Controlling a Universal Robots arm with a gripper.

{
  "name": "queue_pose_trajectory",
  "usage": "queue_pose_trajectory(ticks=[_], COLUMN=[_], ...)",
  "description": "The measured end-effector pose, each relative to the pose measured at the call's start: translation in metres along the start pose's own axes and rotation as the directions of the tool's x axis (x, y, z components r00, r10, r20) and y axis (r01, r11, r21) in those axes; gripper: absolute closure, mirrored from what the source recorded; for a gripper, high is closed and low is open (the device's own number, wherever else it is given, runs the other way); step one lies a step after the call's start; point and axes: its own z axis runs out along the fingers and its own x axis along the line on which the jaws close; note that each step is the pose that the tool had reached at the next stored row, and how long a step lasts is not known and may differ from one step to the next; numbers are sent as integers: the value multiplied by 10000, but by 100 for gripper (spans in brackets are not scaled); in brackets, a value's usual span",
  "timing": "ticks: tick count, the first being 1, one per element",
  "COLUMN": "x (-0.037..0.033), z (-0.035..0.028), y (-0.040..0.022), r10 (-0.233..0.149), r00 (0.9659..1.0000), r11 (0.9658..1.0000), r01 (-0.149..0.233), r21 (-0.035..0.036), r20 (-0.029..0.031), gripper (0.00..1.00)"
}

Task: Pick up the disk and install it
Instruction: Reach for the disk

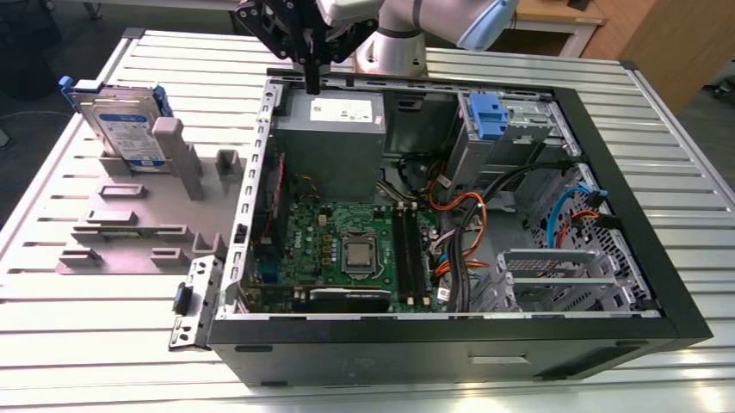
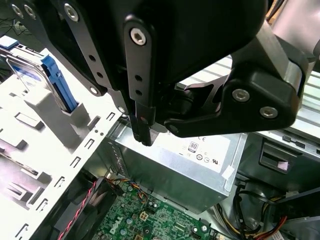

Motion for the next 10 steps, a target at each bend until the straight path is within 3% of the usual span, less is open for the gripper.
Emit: queue_pose_trajectory(ticks=[5, 7, 10], x=[9, 67, 70], z=[2, 19, 19], y=[-1, -6, -6], r10=[0, 1, 2], r00=[10000, 10000, 10000], r11=[10000, 10000, 10000], r01=[0, -1, -2], r21=[0, 1, 1], r20=[0, -11, -11], gripper=[89, 89, 89])
